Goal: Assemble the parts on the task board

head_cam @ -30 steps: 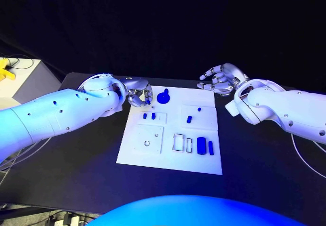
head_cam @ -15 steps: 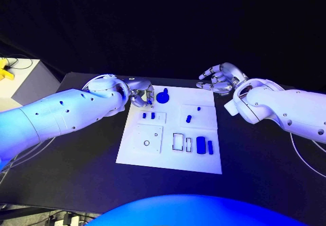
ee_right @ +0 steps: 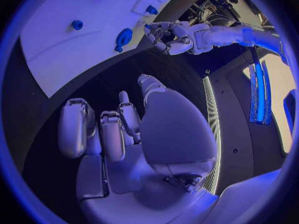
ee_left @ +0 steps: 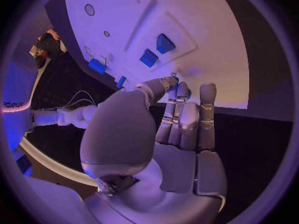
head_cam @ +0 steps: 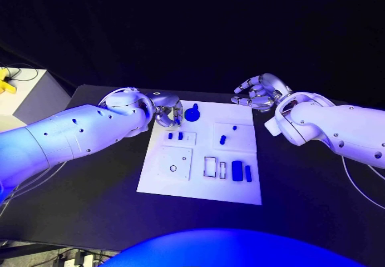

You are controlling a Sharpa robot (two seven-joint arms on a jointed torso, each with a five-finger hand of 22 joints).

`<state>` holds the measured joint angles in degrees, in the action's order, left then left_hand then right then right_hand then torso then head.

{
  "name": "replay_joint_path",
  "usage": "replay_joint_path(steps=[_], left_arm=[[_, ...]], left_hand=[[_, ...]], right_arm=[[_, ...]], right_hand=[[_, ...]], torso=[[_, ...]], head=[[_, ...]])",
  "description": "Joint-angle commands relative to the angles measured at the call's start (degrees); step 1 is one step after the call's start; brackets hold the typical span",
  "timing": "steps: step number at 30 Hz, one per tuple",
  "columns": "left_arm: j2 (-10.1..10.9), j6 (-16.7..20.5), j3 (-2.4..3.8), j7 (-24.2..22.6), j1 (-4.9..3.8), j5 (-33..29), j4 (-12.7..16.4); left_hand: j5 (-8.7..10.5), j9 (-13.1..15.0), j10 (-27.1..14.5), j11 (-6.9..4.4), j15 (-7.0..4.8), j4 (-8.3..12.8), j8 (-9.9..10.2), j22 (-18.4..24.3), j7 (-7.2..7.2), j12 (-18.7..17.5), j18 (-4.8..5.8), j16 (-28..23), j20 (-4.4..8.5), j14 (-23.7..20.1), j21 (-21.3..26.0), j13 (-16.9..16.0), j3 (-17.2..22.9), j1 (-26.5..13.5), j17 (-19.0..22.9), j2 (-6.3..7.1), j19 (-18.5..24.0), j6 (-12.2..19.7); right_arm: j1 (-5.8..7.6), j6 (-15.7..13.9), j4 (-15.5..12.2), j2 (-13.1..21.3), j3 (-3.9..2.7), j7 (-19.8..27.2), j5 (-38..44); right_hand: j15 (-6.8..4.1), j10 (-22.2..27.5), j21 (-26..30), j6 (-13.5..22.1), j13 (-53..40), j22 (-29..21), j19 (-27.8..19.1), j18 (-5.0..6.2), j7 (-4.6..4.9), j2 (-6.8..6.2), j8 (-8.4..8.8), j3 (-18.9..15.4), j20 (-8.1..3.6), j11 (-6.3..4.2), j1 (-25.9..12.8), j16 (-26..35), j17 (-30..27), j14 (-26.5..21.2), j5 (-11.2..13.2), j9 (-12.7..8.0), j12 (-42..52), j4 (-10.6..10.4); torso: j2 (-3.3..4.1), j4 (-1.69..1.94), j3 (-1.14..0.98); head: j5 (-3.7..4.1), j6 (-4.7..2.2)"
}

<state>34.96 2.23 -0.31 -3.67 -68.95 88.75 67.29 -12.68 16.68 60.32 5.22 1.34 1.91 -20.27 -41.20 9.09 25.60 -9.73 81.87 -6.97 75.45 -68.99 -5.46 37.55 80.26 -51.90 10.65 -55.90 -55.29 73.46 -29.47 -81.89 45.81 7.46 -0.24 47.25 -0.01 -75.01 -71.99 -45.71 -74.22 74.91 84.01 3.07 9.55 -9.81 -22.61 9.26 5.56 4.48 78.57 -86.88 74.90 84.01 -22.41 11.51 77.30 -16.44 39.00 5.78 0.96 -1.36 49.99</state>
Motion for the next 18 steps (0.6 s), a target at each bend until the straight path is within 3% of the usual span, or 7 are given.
replay_joint_path(steps=[1,18], left_arm=[[-0.2,-1.1,-0.03,-0.4,0.0,0.3,0.0],[-0.5,-2.2,-0.33,-0.6,0.12,0.3,-0.4]], left_hand=[[-0.08,0.1,0.3,0.04,-0.09,0.2,0.1,0.1,0.01,-0.2,-0.34,0.0,-0.09,0.3,-0.3,-0.1,-0.2,-0.5,0.0,-0.06,-0.3,-0.5],[-0.09,0.1,0.4,0.02,-0.11,0.3,0.2,0.2,-0.02,-0.4,-0.37,0.0,-0.05,0.2,-0.3,-0.1,-0.2,-0.5,0.3,-0.11,-0.2,-0.5]], right_arm=[[-0.05,0.6,0.0,0.0,-0.01,0.4,0.4],[-0.07,0.6,0.0,-0.1,-0.02,0.4,0.5]], right_hand=[[0.09,0.1,0.2,0.3,-0.1,4.8,0.4,0.72,-0.05,0.42,0.01,0.3,0.19,0.13,0.0,0.3,9.3,4.4,-0.1,0.0,-0.2,0.1],[0.09,0.1,0.2,0.3,-0.1,4.8,0.4,0.72,-0.05,0.42,0.01,0.3,0.19,0.13,0.0,0.3,9.3,4.4,-0.1,0.0,-0.2,0.1]], torso=[[-0.01,0.04,0.0],[0.04,-0.03,-0.01]], head=[[0.04,0.01],[0.04,0.01]])
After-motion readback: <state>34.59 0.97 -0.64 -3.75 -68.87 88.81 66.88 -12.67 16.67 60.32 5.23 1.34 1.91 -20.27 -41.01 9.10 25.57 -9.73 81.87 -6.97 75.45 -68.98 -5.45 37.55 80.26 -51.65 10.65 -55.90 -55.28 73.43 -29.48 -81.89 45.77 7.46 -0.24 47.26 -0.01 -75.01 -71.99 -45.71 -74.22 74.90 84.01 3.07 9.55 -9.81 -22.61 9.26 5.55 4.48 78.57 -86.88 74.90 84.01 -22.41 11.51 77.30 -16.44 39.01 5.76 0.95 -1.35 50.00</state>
